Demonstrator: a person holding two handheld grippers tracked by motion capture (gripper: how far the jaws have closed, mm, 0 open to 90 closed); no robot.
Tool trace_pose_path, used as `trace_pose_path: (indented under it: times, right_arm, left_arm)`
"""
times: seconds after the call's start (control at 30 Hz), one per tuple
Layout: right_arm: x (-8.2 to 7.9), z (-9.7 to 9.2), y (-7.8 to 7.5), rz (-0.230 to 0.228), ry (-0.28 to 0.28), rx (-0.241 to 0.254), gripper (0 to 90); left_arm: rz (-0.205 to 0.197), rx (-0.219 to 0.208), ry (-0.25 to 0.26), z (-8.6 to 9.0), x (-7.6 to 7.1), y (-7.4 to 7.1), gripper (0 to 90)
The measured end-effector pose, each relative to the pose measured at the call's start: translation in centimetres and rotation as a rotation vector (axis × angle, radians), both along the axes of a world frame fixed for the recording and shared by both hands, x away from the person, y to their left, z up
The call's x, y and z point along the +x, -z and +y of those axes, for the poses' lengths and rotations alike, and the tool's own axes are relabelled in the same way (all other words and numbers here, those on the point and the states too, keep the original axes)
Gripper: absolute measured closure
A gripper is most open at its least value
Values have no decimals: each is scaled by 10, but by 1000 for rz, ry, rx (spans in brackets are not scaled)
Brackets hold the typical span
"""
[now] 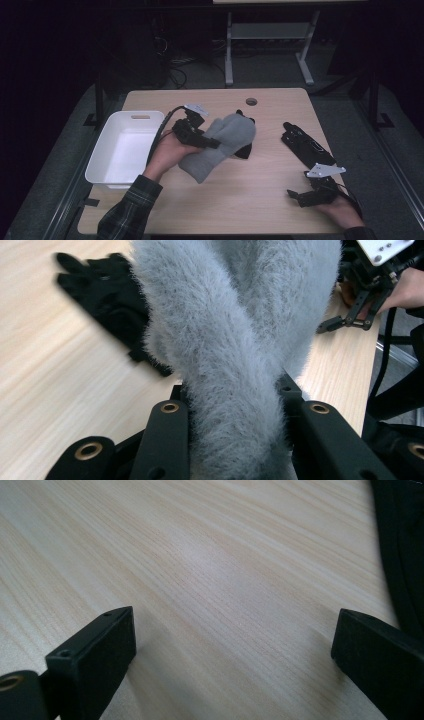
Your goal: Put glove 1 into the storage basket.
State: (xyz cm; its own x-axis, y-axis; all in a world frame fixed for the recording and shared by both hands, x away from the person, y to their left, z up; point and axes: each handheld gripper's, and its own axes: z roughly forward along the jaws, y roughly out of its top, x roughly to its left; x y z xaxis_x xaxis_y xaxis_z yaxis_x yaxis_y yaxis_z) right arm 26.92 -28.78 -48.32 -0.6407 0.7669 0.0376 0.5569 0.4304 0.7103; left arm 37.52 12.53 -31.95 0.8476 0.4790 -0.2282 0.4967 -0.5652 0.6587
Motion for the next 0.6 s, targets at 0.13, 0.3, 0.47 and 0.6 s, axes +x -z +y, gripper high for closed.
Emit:
trace_pose_path:
  times: [0.13,0.3,0.47,0.6]
  right_arm:
    - [0,0,0,0,0,0,39]
    - [0,0,0,0,1,0,39]
    - [0,0,0,1,1,0,39]
    - [0,0,0,0,1,0,39]
  left_arm:
    - [-12,-18,-57,25,1,-9,677]
    - [-20,-26,-122,58,2,-17,677]
    - [-29,-24,-194,90,0,-24,677]
    - [-32,-25,-249,118,-2,-27,677]
